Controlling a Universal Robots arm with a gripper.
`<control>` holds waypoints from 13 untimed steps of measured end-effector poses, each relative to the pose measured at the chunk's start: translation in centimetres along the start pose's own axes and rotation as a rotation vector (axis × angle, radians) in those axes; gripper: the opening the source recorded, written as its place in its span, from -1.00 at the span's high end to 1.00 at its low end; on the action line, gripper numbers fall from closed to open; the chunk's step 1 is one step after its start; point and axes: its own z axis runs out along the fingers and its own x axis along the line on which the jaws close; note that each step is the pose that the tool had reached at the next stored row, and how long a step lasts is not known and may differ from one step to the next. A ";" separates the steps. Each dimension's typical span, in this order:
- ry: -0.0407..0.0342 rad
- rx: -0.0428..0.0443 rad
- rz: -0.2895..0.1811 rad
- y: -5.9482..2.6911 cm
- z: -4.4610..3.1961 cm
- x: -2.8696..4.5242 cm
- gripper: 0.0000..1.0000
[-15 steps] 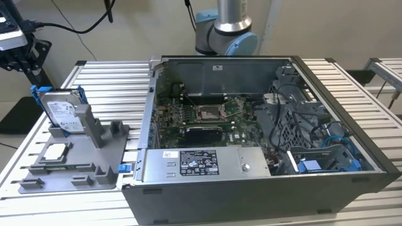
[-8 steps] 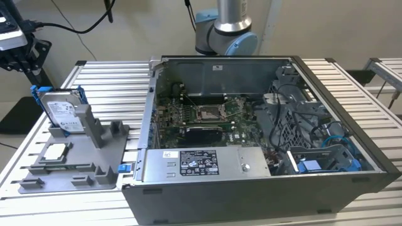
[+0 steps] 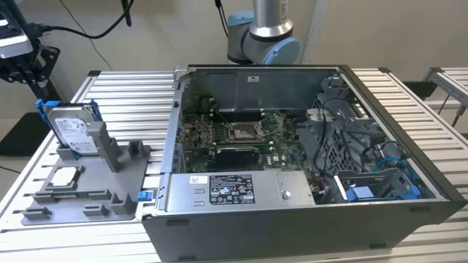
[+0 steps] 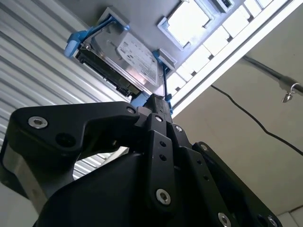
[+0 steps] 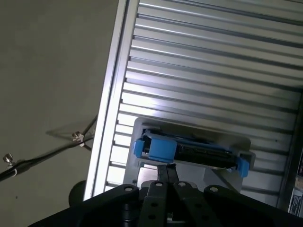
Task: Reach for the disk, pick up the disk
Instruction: 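Pick up the disk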
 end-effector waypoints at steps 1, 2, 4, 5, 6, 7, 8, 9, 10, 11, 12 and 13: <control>0.0000 0.0000 -0.006 -0.01 0.01 -0.01 1.00; 0.0006 0.0001 -0.014 -0.01 -0.01 -0.01 1.00; 0.0011 0.0002 -0.030 0.00 0.00 -0.01 1.00; 0.0014 0.0002 -0.038 0.00 0.00 -0.01 1.00; 0.0017 0.0003 -0.047 0.00 0.00 -0.01 1.00; 0.0020 0.0004 -0.056 0.00 0.00 -0.01 1.00; 0.0025 0.0005 -0.065 0.00 0.00 -0.01 1.00; 0.0028 0.0007 -0.076 0.00 0.01 -0.01 1.00; 0.0032 0.0009 -0.085 0.00 0.00 0.00 1.00; 0.0036 0.0010 -0.095 0.01 0.00 0.00 1.00; 0.0040 0.0011 -0.106 0.01 0.00 0.00 1.00; 0.0044 0.0012 -0.116 0.00 0.00 0.00 1.00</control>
